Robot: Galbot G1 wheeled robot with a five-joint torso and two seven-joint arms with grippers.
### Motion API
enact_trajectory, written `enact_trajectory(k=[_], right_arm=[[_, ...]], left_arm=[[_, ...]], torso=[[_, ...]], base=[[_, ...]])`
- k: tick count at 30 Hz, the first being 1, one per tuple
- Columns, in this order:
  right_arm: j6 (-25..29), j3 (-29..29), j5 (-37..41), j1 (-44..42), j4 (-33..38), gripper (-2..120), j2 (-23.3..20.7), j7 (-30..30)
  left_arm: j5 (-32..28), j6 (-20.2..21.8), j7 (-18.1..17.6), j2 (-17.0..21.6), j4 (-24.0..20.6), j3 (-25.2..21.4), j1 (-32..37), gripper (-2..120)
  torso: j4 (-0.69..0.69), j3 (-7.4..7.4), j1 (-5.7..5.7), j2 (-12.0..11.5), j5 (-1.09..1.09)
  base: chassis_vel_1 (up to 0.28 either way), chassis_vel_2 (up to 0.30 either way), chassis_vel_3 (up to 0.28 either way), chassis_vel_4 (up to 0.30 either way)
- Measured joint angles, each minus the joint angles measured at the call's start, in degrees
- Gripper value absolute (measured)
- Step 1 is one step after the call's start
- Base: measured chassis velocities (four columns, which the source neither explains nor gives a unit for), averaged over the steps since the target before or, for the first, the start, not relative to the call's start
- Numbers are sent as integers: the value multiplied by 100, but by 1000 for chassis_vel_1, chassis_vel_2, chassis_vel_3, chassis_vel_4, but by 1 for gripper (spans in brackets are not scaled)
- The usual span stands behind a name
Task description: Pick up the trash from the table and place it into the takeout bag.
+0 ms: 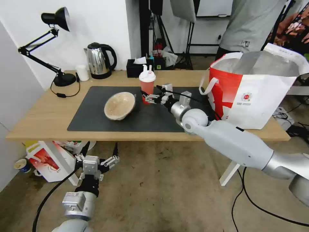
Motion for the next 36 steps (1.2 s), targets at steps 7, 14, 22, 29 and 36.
enact_trajectory(k=[7,14,22,29,36], right_arm=[[2,11,-50,0,-77,100,43,-1],[12,97,-178,-39,-349,100,161,-16],[22,141,-272,-41,-535,100,279,-18],[27,148,-339,-15,-841,100,523,-37],[41,153,-431,22,-1129,100,689,-93]], left_arm=[[0,0,0,0,0,0,0,100],[0,0,0,0,0,0,0,100],[0,0,0,0,0,0,0,100],[0,0,0,0,0,0,0,100],[0,0,0,0,0,0,0,100]], torso=[[0,0,0,0,0],[0,0,0,0,0],[0,0,0,0,0],[0,0,0,0,0],[0,0,0,0,0]], base=[[0,0,0,0],[0,0,0,0],[0,0,0,0],[0,0,0,0],[0,0,0,0]])
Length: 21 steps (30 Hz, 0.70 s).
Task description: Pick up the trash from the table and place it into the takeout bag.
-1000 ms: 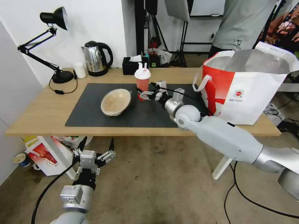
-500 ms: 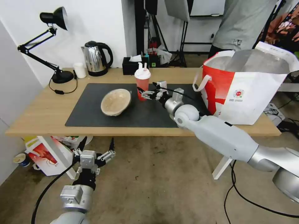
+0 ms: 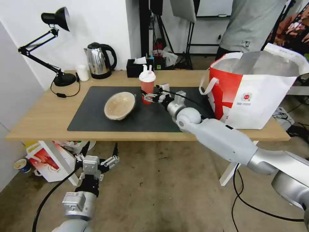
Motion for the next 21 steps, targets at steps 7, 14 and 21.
enact_trajectory(k=[7,14,21], right_arm=[[65,3,-40,40,-146,100,80,-27],[107,3,-71,46,-322,100,142,-41],[122,26,-101,39,-442,100,207,-64]], left_arm=[[0,0,0,0,0,0,0,100],[0,0,0,0,0,0,0,100],[0,0,0,0,0,0,0,100]], torso=[[0,0,0,0,0],[0,0,0,0,0],[0,0,0,0,0]], base=[[0,0,0,0],[0,0,0,0],[0,0,0,0]])
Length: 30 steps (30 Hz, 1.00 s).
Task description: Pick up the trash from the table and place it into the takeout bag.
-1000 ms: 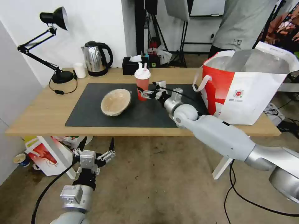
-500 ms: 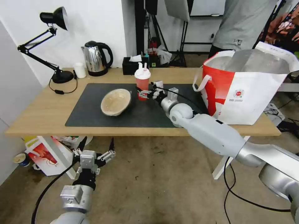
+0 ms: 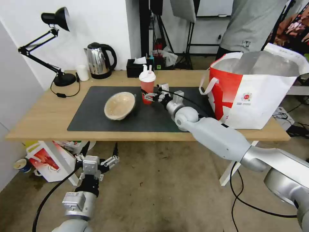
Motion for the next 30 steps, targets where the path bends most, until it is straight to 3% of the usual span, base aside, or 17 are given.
enact_trajectory(k=[16,23,26,30], right_arm=[[29,32,-32,-31,-257,97,146,-127],[32,28,-28,-37,-290,73,156,-210],[33,20,-13,-55,-284,56,151,-243],[37,19,-6,-70,-276,46,151,-260]], left_arm=[[0,0,0,0,0,0,0,100],[0,0,0,0,0,0,0,100],[0,0,0,0,0,0,0,100],[0,0,0,0,0,0,0,100]], torso=[[1,0,0,0,0],[0,0,0,0,0],[0,0,0,0,0],[0,0,0,0,0]], base=[[0,0,0,0],[0,0,0,0],[0,0,0,0],[0,0,0,0]])
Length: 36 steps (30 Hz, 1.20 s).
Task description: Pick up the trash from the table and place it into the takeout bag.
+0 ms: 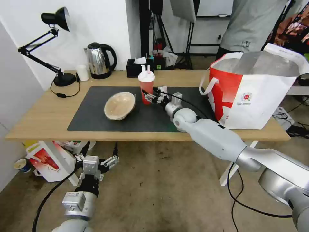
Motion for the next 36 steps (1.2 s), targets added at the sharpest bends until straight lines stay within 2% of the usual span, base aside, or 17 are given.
enact_trajectory(k=[11,17,18,30,36], right_arm=[[-4,4,29,-5,3,18,-17,-33],[-4,14,33,-28,7,9,-26,-39],[-3,22,39,-40,7,4,-27,-43],[109,38,-25,-29,24,3,-85,-58],[166,-34,-450,78,201,3,-347,-359]], left_arm=[[0,0,0,0,0,0,0,100],[0,0,0,0,0,0,0,100],[0,0,0,0,0,0,0,100],[0,0,0,0,0,0,0,100],[0,0,0,0,0,0,0,100]], torso=[[1,0,0,0,0],[1,0,0,0,0],[1,0,0,0,0],[1,1,0,0,1],[1,1,0,0,0]], base=[[0,0,0,0],[0,0,0,0],[0,0,0,0],[0,0,0,0],[0,0,0,0]])
